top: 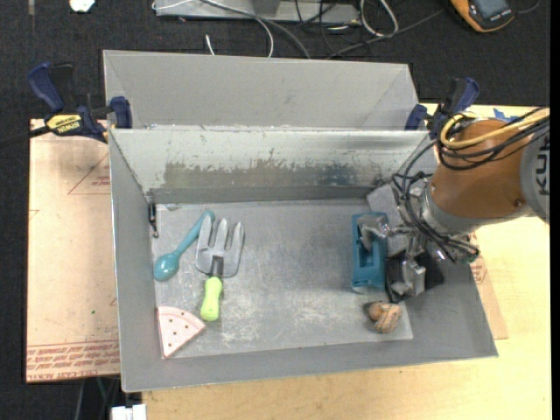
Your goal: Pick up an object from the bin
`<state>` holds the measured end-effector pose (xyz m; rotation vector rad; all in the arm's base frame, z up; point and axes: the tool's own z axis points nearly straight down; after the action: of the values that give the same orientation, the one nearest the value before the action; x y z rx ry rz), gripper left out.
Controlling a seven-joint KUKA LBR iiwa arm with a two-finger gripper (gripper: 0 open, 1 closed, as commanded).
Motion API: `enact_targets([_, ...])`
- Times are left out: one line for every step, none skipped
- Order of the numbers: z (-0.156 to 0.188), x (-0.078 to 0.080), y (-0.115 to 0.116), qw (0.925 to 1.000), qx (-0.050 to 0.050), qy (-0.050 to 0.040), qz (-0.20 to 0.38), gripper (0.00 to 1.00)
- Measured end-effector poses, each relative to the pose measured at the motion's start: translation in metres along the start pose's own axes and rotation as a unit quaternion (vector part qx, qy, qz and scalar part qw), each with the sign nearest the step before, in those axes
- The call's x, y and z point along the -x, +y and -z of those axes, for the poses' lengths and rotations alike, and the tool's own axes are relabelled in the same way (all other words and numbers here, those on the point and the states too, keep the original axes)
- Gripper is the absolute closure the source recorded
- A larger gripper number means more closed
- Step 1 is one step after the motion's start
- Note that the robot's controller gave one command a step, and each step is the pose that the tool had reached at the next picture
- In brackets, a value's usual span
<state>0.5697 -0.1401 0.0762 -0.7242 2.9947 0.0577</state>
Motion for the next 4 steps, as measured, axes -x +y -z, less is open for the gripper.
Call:
enact_targets([-0.001, 0.013, -0.002, 0.9997, 0.01, -0.0075, 0.021, 1.0])
enact_targets([-0.001, 0.013, -0.002, 0.9997, 0.01, -0.0076, 0.02, 1.0])
enact_targets([0.049, 0.013, -0.001, 0.9997, 0.013, -0.0003, 0.02, 1.0])
enact_targets([0.098, 0.034, 0.002, 0.9997, 0.013, -0.0025, 0.023, 1.0])
